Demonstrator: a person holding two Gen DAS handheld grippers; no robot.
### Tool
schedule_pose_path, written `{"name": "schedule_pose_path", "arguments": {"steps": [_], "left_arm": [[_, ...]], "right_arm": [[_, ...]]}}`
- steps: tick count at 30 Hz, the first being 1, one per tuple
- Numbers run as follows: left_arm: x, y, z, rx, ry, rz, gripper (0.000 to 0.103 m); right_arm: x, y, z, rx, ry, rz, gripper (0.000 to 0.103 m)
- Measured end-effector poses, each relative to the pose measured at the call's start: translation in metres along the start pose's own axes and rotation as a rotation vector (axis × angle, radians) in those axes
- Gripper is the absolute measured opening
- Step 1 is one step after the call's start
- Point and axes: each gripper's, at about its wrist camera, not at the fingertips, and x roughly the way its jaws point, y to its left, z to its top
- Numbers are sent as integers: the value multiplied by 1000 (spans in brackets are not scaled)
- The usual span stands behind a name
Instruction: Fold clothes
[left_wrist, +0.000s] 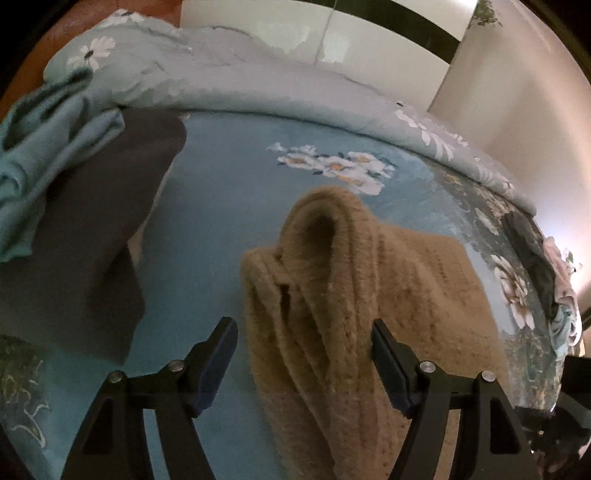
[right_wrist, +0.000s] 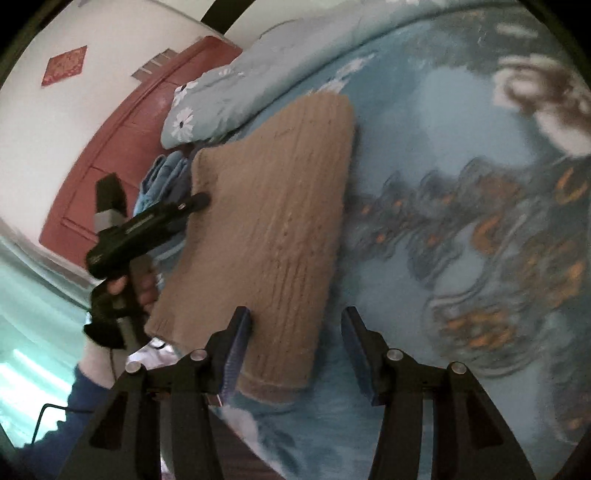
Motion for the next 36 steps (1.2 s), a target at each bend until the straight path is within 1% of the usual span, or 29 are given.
{"name": "schedule_pose_path", "arguments": {"steps": [2, 5, 8, 9, 10, 13, 15, 16, 17, 18, 19, 20, 22, 25, 27, 29, 31, 33, 36], "left_arm": [[4, 9, -4, -21, 14, -12, 77], [7, 20, -9, -84, 24, -72, 77], [8, 30, -14, -154, 23, -126, 77], [9, 32, -16, -170, 19, -138, 77], [9, 34, -17, -185, 15, -150, 77], [12, 36, -22, -221, 4, -172, 76], [13, 36, -23, -245, -2, -196, 70], [13, 36, -25, -259, -6, -214, 59], [12, 34, -26, -261, -9, -214, 50], [10, 32, -27, -262, -12, -213, 47], [9, 30, -28, -264, -15, -211, 39], [7, 26, -29, -258, -16, -205, 35], [2, 17, -32, -252, -10, -199, 31], [-6, 0, -43, -250, -12, -242, 28], [-10, -13, -51, -240, -16, -274, 28], [-12, -26, -58, -203, -23, -262, 28], [-11, -30, -60, -188, -33, -249, 28], [-9, -25, -60, -205, -29, -273, 28], [-10, -21, -60, -209, -31, -290, 31]], "right_arm": [[7, 3, -1, 3, 12, 21, 52], [11, 8, -1, 2, 4, 23, 52], [12, 9, 0, 29, -2, 36, 51], [12, 9, 0, 34, -5, 40, 49], [12, 8, 0, 38, -8, 45, 43], [11, 6, 4, 53, -6, 75, 31], [10, 5, 9, 60, 4, 105, 29], [9, 5, 13, 52, 10, 116, 28], [6, 5, 17, 39, 15, 124, 28], [4, 5, 22, 25, 21, 132, 28], [0, 6, 28, 2, 25, 130, 28], [-6, 6, 37, -34, 24, 112, 27], [-19, 5, 55, -103, 18, 66, 27], [-35, -5, 93, -169, 15, 2, 27], [-39, -17, 120, -193, 37, -31, 27], [-36, -28, 138, -207, 66, -51, 27], [-27, -37, 144, -204, 94, -64, 27], [-22, -49, 142, -186, 118, -73, 27], [-23, -56, 135, -158, 104, -59, 29]]}}
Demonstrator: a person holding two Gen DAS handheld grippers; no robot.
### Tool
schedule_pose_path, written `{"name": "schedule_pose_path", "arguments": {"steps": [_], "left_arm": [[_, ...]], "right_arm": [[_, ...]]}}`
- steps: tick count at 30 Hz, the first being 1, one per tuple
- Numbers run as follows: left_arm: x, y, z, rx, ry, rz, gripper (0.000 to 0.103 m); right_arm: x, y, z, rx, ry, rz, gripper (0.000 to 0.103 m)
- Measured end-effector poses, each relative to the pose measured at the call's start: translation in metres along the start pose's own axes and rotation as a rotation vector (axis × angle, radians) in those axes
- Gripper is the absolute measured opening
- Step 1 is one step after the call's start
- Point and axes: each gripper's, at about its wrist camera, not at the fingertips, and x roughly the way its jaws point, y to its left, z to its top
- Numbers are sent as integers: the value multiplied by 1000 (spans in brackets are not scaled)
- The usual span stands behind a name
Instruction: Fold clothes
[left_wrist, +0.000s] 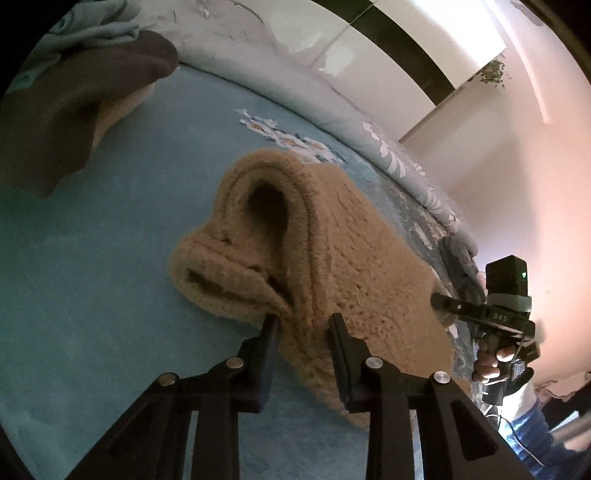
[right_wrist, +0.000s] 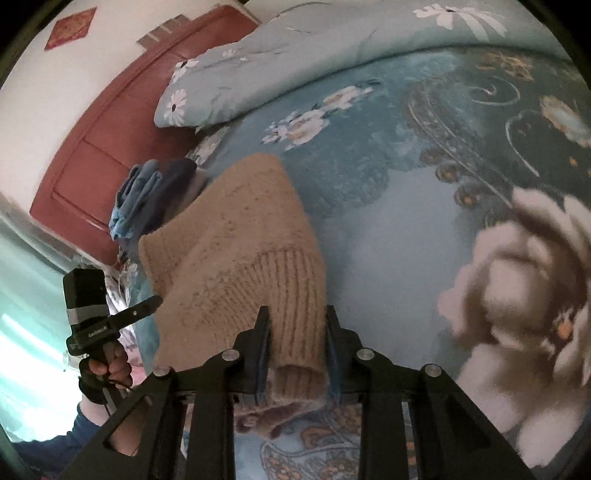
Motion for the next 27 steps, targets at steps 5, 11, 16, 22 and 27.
{"name": "schedule_pose_path", "arguments": {"steps": [5, 11, 16, 22, 27], "left_arm": [[-16, -3, 4, 49, -22, 52, 57], [-51, 12, 23, 5, -155, 120, 65], [-36, 13, 60, -21, -127, 108, 65], [0, 5, 77, -33, -41, 118, 65], [6, 9, 67, -60, -60, 103, 63]], "right_arm": [[-19, 8, -11, 20, -84, -88, 38], [-55, 19, -56, 117, -262, -103, 42], [-38, 46, -85, 130, -201, 38, 42], [-10, 56, -90, 168, -159, 60, 50], [-13, 62, -94, 198, -197, 127, 50]]}}
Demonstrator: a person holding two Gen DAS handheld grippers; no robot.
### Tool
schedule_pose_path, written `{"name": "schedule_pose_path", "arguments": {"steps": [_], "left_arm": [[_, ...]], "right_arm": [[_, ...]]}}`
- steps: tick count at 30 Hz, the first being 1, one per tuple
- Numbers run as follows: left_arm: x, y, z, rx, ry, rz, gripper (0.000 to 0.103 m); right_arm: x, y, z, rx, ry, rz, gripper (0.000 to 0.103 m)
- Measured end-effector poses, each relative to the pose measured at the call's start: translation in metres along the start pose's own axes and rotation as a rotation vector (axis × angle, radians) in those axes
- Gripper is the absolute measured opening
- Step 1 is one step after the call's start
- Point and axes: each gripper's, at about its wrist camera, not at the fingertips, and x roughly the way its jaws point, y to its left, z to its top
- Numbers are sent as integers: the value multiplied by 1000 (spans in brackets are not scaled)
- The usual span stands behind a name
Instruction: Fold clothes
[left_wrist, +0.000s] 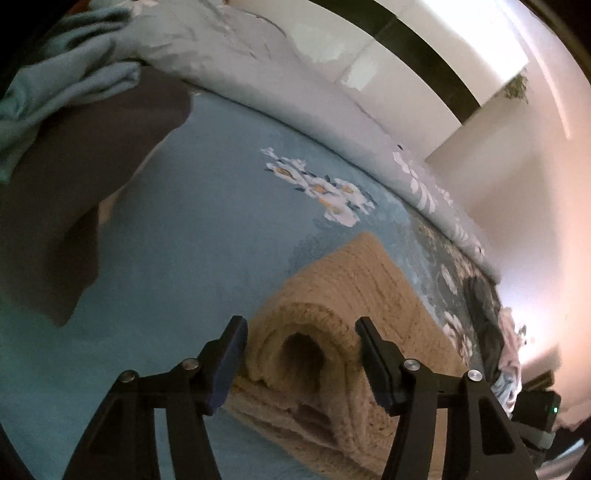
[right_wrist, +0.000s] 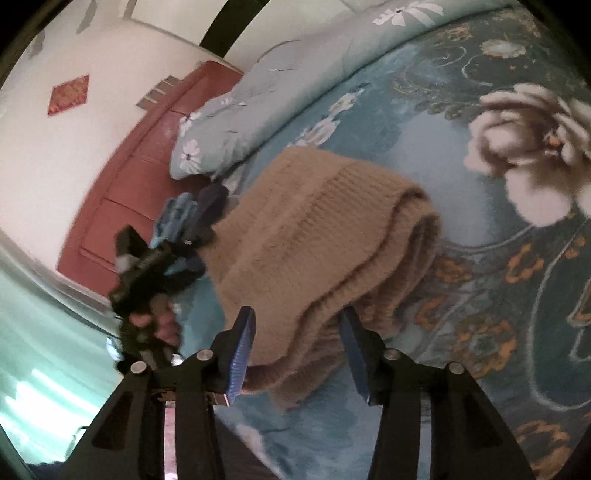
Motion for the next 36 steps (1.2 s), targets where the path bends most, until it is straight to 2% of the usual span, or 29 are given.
{"name": "schedule_pose_path", "arguments": {"steps": [4, 8, 9, 10, 12, 15, 20, 22, 27, 30, 36], "left_arm": [[-6, 1, -2, 2, -21, -11, 58], [-5, 3, -1, -14, -20, 11, 51], [-5, 4, 0, -25, -23, 15, 49], [-5, 6, -1, -40, -28, 14, 46], [-7, 9, -2, -56, -36, 13, 41], [-14, 4, -5, -48, -51, -6, 31], [-46, -7, -12, -10, -103, -74, 30], [-53, -6, -18, 14, -112, -74, 30], [-23, 22, -32, -27, -29, -15, 30], [-21, 36, -36, -79, -16, -64, 31], [-24, 29, -38, -22, -18, -72, 35]], "right_arm": [[7, 5, 1, -25, 2, 17, 50], [19, -3, 3, 19, 7, 39, 47], [20, -3, 3, 20, 3, 35, 39], [20, -2, 4, 18, 1, 29, 26], [19, -2, 4, 15, 6, 22, 8], [10, 2, 10, -3, -8, 23, 8], [-24, 19, 19, -77, -81, 42, 8], [-30, 17, 16, -83, -81, 30, 8], [5, -16, -6, 5, 25, -42, 7], [6, -26, -11, 51, 12, -3, 7], [2, -16, -9, 8, 11, -40, 9]]}}
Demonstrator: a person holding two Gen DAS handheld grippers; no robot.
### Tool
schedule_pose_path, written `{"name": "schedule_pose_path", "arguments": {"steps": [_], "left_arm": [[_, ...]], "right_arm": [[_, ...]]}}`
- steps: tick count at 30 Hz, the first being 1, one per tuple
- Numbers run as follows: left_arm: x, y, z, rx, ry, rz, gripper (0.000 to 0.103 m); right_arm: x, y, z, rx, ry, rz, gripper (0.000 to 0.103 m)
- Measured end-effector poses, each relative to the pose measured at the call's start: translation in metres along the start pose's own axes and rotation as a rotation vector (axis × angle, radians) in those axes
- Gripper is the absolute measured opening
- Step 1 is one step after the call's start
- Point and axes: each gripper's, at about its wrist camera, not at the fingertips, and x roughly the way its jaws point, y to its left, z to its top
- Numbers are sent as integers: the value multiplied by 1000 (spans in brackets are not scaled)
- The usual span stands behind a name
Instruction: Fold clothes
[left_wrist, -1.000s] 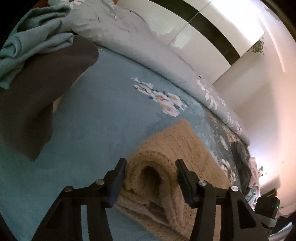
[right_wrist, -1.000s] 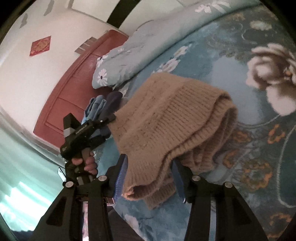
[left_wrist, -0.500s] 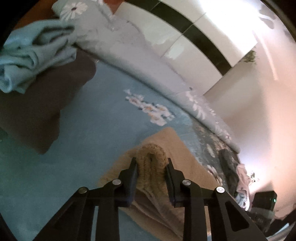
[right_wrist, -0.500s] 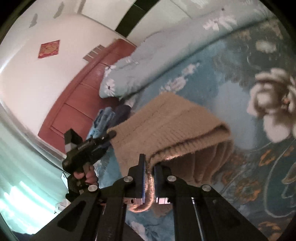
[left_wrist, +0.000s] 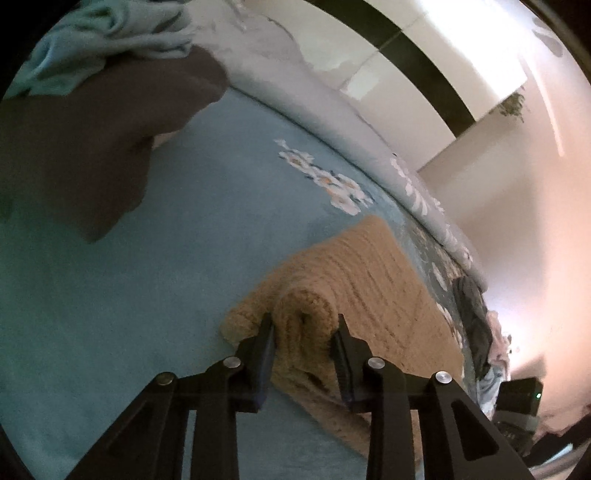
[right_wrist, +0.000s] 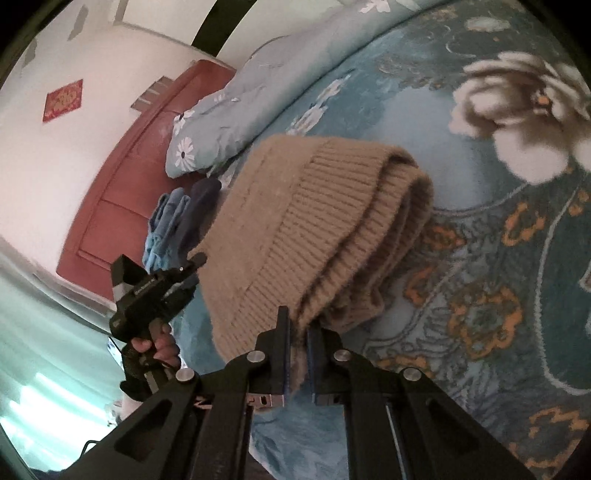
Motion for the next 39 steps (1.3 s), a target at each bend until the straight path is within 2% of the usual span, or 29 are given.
{"name": "schedule_pose_path", "arguments": {"steps": [2, 3, 4, 5, 6, 8, 9, 12, 14, 16, 18, 27, 29, 31, 33, 37, 39], "left_arm": [[-6, -4, 2, 18, 1, -29, 49], [-10, -6, 4, 27, 0, -42, 53], [-15, -8, 8, 39, -11, -40, 63], [-21, -10, 11, 52, -24, -37, 69], [-22, -11, 16, 67, -36, -21, 72], [-26, -14, 25, 96, -58, 12, 82], [-20, -15, 30, 107, -43, 26, 82], [12, -10, 43, 103, 67, 29, 83], [31, -4, 44, 73, 137, 53, 83], [44, -1, 41, 65, 177, 43, 83], [52, 4, 35, 47, 200, 33, 83], [44, 12, 27, -3, 163, -7, 81], [43, 14, 26, -27, 148, -14, 81], [41, 16, 24, -45, 131, -19, 81], [39, 18, 22, -61, 117, -19, 76], [33, 21, 16, -119, 100, -41, 64], [27, 22, 10, -161, 98, -68, 61]], "right_arm": [[-8, 5, -1, -30, -19, -21, 10], [-13, 6, -2, -38, -34, -29, 18], [-20, 5, -4, -38, -54, -36, 28], [-28, 4, -6, -31, -81, -44, 55], [-34, -1, -8, -12, -112, -53, 75], [-44, -11, -11, 37, -167, -70, 79], [-46, -17, -12, 65, -179, -64, 79], [-32, -29, -13, 149, -156, -26, 79], [-23, -29, -12, 160, -153, -23, 80], [-17, -22, -9, 141, -166, -31, 89], [-11, -17, -5, 138, -164, -40, 89], [17, 1, 1, 147, -147, -35, 89], [19, 0, 1, 164, -155, -40, 81], [19, -6, 4, 192, -152, -43, 61], [19, -11, 7, 204, -138, -43, 49], [15, -11, 22, 155, -115, -16, 41], [12, -6, 39, 77, -100, -26, 40]]}}
